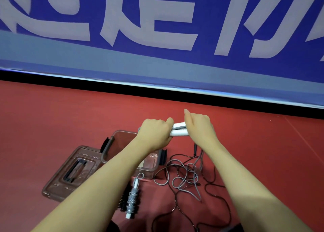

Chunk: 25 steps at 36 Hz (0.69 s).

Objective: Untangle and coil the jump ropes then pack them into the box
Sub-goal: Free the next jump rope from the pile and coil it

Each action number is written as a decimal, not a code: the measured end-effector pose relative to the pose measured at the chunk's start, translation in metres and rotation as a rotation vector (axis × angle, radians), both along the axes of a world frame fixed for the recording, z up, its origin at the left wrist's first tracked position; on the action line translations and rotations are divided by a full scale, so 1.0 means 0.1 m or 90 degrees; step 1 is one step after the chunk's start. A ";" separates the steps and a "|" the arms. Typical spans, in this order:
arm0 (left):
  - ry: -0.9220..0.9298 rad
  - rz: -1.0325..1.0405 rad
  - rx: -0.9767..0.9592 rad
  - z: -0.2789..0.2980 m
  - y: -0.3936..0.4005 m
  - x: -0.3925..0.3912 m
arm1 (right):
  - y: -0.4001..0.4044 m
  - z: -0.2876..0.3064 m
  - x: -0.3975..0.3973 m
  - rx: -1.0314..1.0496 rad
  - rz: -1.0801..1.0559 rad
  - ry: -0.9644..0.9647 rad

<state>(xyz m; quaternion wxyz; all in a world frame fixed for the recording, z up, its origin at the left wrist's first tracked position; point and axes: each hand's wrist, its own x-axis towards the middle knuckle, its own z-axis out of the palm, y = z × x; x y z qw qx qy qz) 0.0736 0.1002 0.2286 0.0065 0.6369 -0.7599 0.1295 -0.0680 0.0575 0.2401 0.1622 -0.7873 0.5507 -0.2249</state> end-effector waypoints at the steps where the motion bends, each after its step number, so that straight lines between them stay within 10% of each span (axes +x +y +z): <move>1: 0.002 0.002 0.005 0.01 0.00 0.00 | 0.00 -0.01 0.00 0.000 0.006 -0.020; 8: 0.037 0.074 0.011 0.01 0.00 0.06 | -0.03 -0.07 0.00 0.093 0.101 -0.205; 25: -0.060 0.058 -0.117 -0.01 -0.04 0.24 | -0.11 -0.14 -0.07 -0.061 0.143 -0.117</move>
